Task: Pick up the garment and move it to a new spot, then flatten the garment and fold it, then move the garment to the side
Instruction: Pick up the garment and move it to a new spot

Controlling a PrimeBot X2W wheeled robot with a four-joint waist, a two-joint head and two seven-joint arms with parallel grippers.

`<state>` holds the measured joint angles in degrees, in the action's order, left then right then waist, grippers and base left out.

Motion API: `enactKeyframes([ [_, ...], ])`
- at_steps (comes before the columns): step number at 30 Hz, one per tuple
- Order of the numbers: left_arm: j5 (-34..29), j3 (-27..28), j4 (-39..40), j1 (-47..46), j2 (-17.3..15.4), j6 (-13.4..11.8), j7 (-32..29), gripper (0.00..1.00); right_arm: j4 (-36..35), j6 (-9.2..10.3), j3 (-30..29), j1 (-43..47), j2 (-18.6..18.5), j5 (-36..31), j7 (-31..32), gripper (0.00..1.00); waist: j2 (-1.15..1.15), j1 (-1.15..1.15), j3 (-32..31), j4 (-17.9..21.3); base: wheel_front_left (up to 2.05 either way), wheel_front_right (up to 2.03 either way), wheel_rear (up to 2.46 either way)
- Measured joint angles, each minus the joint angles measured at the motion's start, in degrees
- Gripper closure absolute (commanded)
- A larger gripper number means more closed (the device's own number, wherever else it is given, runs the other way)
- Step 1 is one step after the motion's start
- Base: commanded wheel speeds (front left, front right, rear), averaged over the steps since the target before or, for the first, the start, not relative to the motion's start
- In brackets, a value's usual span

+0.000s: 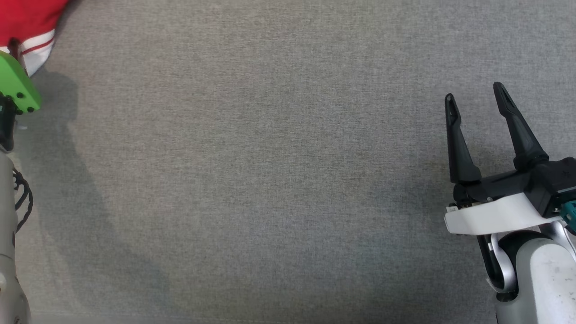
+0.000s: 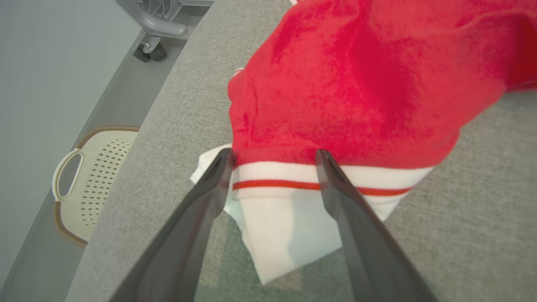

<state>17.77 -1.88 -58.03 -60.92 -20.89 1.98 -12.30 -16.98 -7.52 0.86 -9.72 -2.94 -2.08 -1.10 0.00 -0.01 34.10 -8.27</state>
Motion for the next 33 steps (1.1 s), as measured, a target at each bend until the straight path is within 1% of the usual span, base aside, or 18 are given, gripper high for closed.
enactKeyframes([
  [3, 0.35, -0.05, -0.68, -0.73, -0.05, 0.03, 0.34, 0.0, 0.19, 0.0, -0.02, -0.32, 0.02, 0.04, -0.1, 0.0, 0.0, 0.0, 1.37, 1.12, 0.0, 0.0, 0.0],
  [4, 0.35, -0.15, -0.75, -1.07, -0.11, 0.03, 0.36, 0.15, 0.25, 0.0, 0.01, -0.44, 0.02, 0.11, -0.26, 0.0, 0.0, 0.0, 1.62, 1.39, 0.0, 0.0, 0.0],
  [5, 0.35, -0.15, -0.87, -1.38, -0.34, 0.11, 0.97, 0.53, 0.32, 0.0, 0.08, -0.65, 0.02, 0.16, -0.46, 0.0, 0.0, 0.0, 1.88, 1.69, 0.0, 0.0, 0.0],
  [6, 0.36, -0.13, -1.02, -1.46, -0.41, 0.11, 1.72, 0.62, 0.51, 0.0, 0.09, -0.91, 0.02, 0.29, -0.52, 0.0, 0.0, 0.0, 2.03, 1.93, 0.0, 0.0, 0.0],
  [7, 0.48, -0.05, -1.25, -1.48, -0.4, 0.11, 2.46, 0.85, 0.68, 0.0, 0.1, -1.15, 0.03, 0.29, -0.62, 0.0, 0.0, 0.0, 2.04, 2.1, 0.0, 0.0, 0.0],
  [8, 0.66, -0.09, -1.43, -1.52, -0.31, 0.22, 2.87, 1.0, 0.83, 0.0, 0.14, -1.21, 0.03, 0.29, -0.8, 0.0, 0.0, 0.0, 1.92, 2.17, 0.0, 0.0, 0.0],
  [13, 1.11, -0.18, -1.93, -1.68, -0.3, 0.8, 6.22, 1.0, 2.71, 0.0, 0.18, -1.49, 0.05, 1.38, -2.04, 0.0, 0.0, 0.0, 0.03, 2.36, 0.0, 0.0, 0.0],
  [19, 0.8, -1.44, -1.89, -2.33, -0.66, 1.92, 8.86, 1.0, 5.93, 0.0, -0.08, -1.55, 0.07, 3.08, -3.81, 0.0, 0.0, 0.0, -4.02, 2.78, 0.0, 0.0, 0.0],
  [28, 0.11, -4.48, -0.21, -3.41, -1.21, 4.11, 7.78, 1.0, 9.05, 0.0, -1.25, -0.51, 0.07, 5.33, -5.41, 0.0, 0.0, 0.01, -11.37, 3.68, 0.0, 0.0, 0.0],
  [33, 1.71, -5.63, 3.53, -2.99, 0.78, 5.02, 11.03, 1.0, 10.38, 0.0, -1.88, 0.13, 0.08, 6.06, -6.21, 0.0, 0.0, 0.01, -14.25, 4.01, 0.0, 0.0, 0.0],
])
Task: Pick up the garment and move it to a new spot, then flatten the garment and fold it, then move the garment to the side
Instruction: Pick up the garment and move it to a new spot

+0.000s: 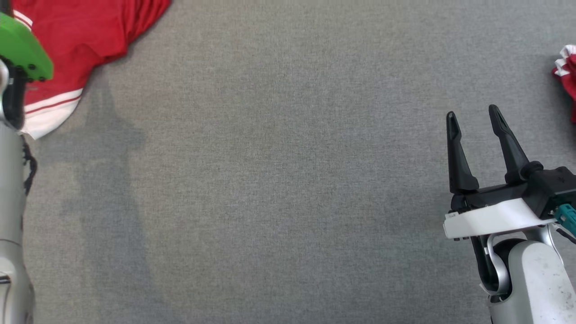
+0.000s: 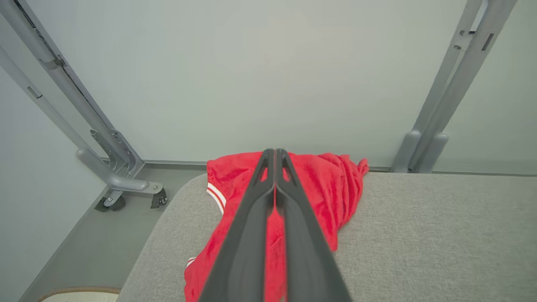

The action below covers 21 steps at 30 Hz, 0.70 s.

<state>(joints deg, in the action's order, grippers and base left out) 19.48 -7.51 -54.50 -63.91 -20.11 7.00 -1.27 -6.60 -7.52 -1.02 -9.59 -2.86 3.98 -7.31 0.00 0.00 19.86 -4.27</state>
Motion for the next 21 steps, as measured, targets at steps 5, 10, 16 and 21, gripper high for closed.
enactKeyframes([
  [5, 1.14, -1.72, 4.39, 4.1, 2.38, 0.13, 5.43, 0.0, 1.37, 0.0, -0.66, 0.34, 0.0, 0.6, -0.74, 0.0, 0.0, 0.0, -2.39, 0.01, 0.0, 0.0, 0.0],
  [10, 2.32, -3.81, 9.01, 11.08, 5.49, 0.3, 11.94, 0.0, 3.04, 0.0, -1.13, 1.29, 0.01, 1.58, -1.41, 0.0, 0.0, 0.0, -4.83, -0.04, 0.0, 0.0, 0.0],
  [16, 3.72, -5.69, 14.81, 23.51, 9.21, 0.31, 15.6, 0.0, 5.35, 0.0, -1.93, 3.24, 0.02, 3.0, -3.03, 0.0, 0.0, 0.0, -7.97, -0.14, 0.0, 0.0, 0.0],
  [21, 4.68, -5.47, 20.13, 34.34, 13.41, -0.11, 16.21, 0.0, 7.54, 0.0, -2.16, 5.34, 0.01, 4.21, -4.48, 0.0, 0.0, 0.0, -10.41, -0.1, 0.0, 0.0, 0.0],
])
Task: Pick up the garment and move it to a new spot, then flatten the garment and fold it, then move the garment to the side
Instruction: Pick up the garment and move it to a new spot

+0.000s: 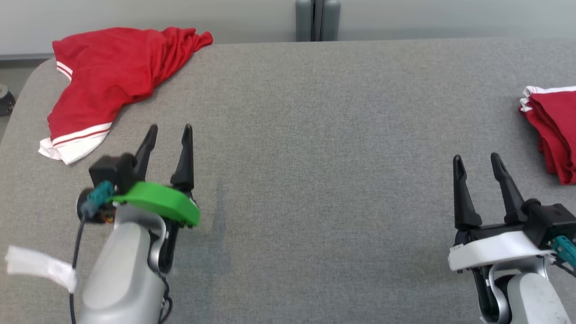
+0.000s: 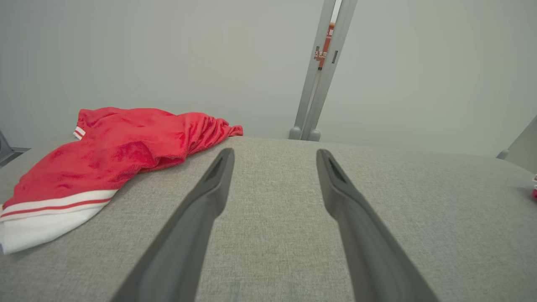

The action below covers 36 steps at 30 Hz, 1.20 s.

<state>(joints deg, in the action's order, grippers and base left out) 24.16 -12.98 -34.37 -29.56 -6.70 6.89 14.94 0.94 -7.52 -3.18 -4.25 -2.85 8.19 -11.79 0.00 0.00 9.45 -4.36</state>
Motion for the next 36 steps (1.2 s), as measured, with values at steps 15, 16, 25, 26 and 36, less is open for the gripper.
enactKeyframes([
  [15, -3.14, 2.02, 14.88, 18.45, 3.56, -4.92, 0.1, 0.0, 7.3, 0.0, 2.7, 1.35, 0.02, 2.8, -2.44, 0.0, 0.0, 0.0, -4.43, 0.61, 0.0, 0.0, 0.0],
  [16, -3.16, 2.01, 14.93, 18.64, 3.59, -4.95, 0.1, 0.0, 7.56, 0.0, 2.75, 1.35, 0.02, 2.81, -2.45, 0.0, 0.0, 0.0, -4.66, 0.56, 0.0, 0.0, 0.0],
  [25, -4.07, 2.72, 14.95, 19.0, 3.71, -5.48, 0.1, 0.0, 8.36, 0.0, 2.61, 1.66, 0.02, 2.54, -2.8, 0.0, 0.0, 0.0, -5.6, -1.01, 0.0, 0.0, 0.0],
  [26, -4.2, 3.16, 15.01, 19.0, 3.71, -5.67, 0.1, 0.0, 8.36, 0.0, 2.48, 1.69, 0.02, 2.16, -2.92, 0.0, 0.0, 0.0, -5.66, -1.85, 0.0, 0.0, 0.0],
  [36, -4.79, 6.14, 15.25, 19.02, 3.3, -6.11, 0.11, 0.0, 7.22, 0.0, 3.37, 1.77, 0.03, 1.29, -2.58, 0.0, 0.0, 0.0, -5.58, -10.9, 0.0, 0.0, 0.0],
])
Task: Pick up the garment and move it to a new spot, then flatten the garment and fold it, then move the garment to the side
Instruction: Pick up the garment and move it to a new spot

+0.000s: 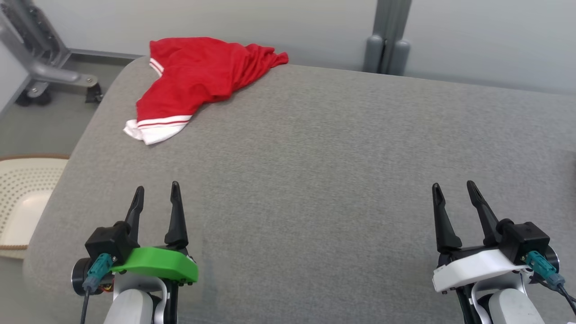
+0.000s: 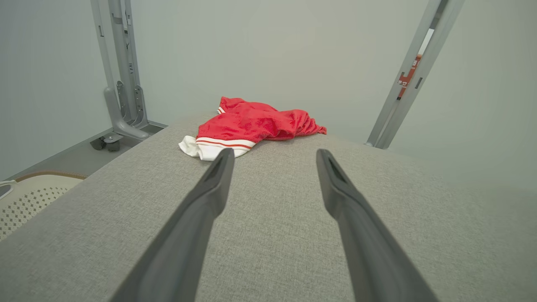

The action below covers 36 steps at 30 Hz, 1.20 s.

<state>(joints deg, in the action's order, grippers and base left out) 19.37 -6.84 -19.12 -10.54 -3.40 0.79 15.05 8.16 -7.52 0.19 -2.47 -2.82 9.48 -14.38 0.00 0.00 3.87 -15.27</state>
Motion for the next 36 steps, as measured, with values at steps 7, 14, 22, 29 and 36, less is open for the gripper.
enactKeyframes([
  [7, -0.01, 1.62, 0.19, 1.51, -0.05, -0.04, -0.01, 0.0, -0.54, 0.0, 0.76, -0.23, 0.01, -0.55, 0.68, 0.0, 0.0, 0.0, 0.46, -7.65, 0.0, 0.0, 0.0],
  [14, 0.0, 2.52, 0.78, 2.33, 0.03, 0.0, -0.01, 0.0, -1.27, 0.0, 1.02, -0.81, 0.04, -1.48, 1.46, 0.0, 0.0, 0.0, 1.34, -13.87, 0.0, 0.0, 0.0],
  [22, -0.6, 2.88, 0.82, -0.27, -1.59, 0.81, -0.02, 0.0, -4.82, 0.0, 1.15, -3.81, 0.07, -4.32, 3.56, 0.0, 0.0, 0.0, 4.53, -15.73, 0.0, 0.0, 0.0],
  [29, -2.21, 4.11, -0.14, -17.33, -9.31, 2.27, -4.93, 0.0, -10.73, 0.0, 0.75, -7.9, 0.05, -8.71, 7.1, 0.0, 0.0, 0.0, 9.74, -13.92, 0.0, 0.0, 0.0],
  [36, -2.92, 4.14, -8.23, -35.82, -16.58, 3.81, -14.07, 0.0, -16.25, 0.0, 1.04, -10.7, -1.65, -10.42, 9.67, 0.0, 0.0, 0.0, 16.77, -9.7, 0.0, 0.0, 0.0],
])
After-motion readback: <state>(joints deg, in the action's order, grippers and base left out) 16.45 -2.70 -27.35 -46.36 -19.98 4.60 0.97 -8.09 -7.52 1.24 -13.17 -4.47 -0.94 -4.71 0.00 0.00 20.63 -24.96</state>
